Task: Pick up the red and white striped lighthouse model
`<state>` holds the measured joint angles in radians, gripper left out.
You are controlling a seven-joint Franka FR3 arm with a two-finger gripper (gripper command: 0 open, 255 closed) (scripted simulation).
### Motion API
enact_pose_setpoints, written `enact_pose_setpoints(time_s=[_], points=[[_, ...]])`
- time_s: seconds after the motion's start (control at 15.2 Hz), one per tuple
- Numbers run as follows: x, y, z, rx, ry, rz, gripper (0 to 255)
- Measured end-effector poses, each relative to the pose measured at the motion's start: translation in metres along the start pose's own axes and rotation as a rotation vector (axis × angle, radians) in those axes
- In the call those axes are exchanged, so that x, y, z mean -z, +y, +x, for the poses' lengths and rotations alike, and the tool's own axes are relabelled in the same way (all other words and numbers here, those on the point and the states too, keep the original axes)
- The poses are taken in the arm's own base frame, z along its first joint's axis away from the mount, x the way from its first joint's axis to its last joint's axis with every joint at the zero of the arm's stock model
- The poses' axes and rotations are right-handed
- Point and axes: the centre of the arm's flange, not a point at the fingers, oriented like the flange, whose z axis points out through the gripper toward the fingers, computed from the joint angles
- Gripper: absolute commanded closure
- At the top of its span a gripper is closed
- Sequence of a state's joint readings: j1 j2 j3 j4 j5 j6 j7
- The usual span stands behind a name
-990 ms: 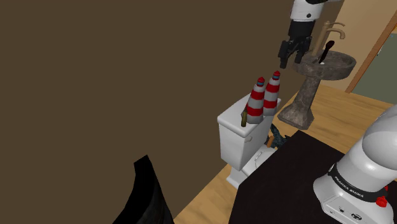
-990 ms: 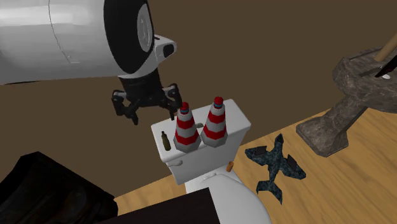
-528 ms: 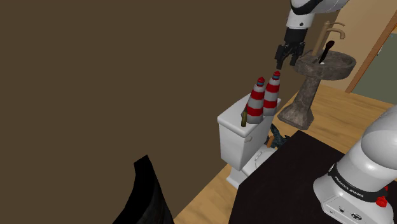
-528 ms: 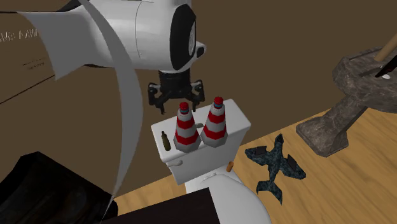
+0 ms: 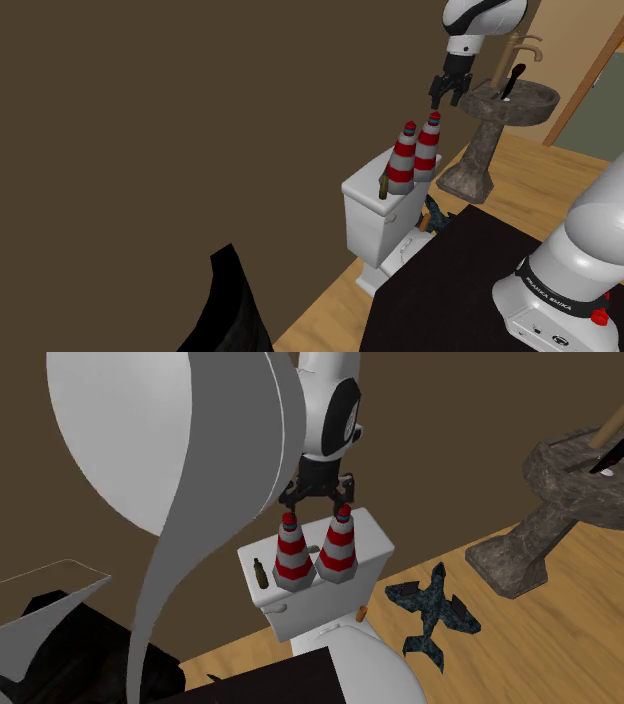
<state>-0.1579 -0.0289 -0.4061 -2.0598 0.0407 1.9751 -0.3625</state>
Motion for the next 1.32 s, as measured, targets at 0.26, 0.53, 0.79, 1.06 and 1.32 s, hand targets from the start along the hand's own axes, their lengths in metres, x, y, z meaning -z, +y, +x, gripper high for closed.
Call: enact_pose_setpoints(time_s=[0.26,0.53,0.79,1.06,1.32], points=[[-0.021,0.043,0.037,-0.018,0.001,0.022,0],[-0.038,0.081,0.066,-0.037,0.003,0.044,0],[-0.062,0.099,0.081,-0.045,0.003,0.056,0],[-0.082,0.101,0.084,-0.045,0.004,0.057,0],[-0.091,0.102,0.084,-0.045,0.004,0.057,255]])
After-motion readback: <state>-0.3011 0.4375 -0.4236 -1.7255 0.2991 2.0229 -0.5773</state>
